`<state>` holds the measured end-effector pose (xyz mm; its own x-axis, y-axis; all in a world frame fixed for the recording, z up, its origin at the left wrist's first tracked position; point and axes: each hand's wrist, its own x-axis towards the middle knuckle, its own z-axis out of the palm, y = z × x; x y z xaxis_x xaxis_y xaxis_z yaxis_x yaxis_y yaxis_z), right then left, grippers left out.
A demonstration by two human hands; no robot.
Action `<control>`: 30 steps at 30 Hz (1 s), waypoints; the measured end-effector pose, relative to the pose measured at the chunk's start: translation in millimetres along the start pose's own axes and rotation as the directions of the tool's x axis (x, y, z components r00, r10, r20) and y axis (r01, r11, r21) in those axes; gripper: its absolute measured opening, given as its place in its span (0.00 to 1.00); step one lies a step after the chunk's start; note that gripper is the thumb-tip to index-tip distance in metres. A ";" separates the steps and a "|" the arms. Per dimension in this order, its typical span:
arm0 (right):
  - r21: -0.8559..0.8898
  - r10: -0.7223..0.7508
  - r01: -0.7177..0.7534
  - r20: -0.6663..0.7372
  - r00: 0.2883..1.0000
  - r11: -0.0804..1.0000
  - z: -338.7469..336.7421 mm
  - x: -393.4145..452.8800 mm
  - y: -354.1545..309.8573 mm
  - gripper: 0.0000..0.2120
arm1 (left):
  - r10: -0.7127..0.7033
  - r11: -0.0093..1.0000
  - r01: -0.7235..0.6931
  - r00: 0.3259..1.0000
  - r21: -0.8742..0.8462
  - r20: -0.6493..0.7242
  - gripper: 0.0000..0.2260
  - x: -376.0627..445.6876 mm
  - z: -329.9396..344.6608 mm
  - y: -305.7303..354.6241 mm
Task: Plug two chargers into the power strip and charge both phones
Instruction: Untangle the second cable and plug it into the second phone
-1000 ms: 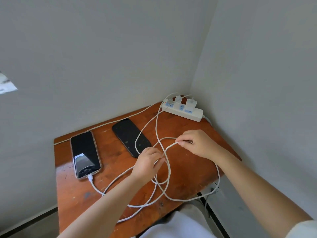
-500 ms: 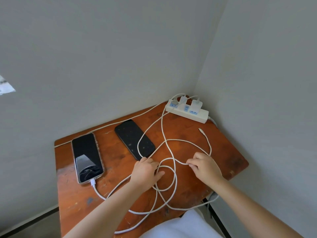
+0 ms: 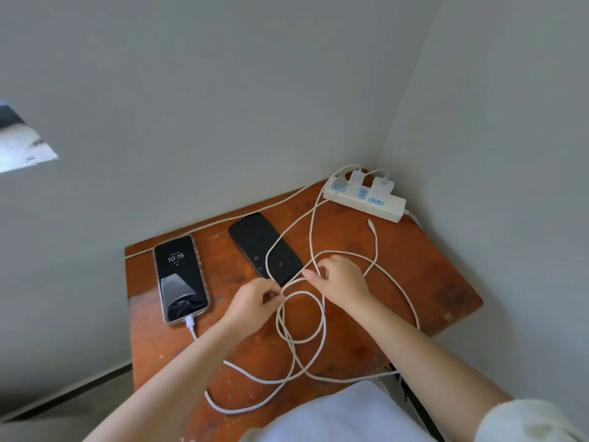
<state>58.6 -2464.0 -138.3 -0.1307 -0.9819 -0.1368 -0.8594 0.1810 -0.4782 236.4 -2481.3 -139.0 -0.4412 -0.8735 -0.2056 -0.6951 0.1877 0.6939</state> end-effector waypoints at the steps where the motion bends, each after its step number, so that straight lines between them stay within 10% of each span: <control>1: 0.002 0.031 -0.031 0.006 1.000 1.000 3.0 6.3 -7.4 0.17 | -0.007 1.000 0.007 1.000 -0.002 -0.004 0.03 -2.4 -1.2 -1.0; 10: -0.263 0.192 -0.213 -0.104 0.976 0.941 -4.2 -7.4 33.4 0.17 | -0.437 0.887 0.387 0.880 -0.250 -0.188 0.04 -30.6 3.2 -33.4; 17: -0.320 0.235 -0.207 0.052 0.971 0.925 -8.5 1.4 33.4 0.12 | -0.341 0.905 0.384 0.912 0.182 -0.230 0.25 -12.1 6.5 -25.0; 22: 0.121 0.335 -0.366 0.214 0.917 0.923 -15.2 26.2 11.3 0.14 | -0.125 0.972 0.166 0.965 0.165 -0.232 0.13 11.4 0.1 -13.7; 30: 0.662 0.467 -0.620 0.428 0.774 0.421 -22.5 51.0 -24.7 0.13 | 0.254 0.958 -0.256 0.967 0.127 0.033 0.12 -6.5 -11.6 -17.4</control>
<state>62.1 -2519.9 -113.9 -0.2910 -0.6520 -0.7002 0.0461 0.7214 -0.6910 258.0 -2484.1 -141.7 -0.6218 -0.7819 -0.0448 -0.6251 0.4610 0.6298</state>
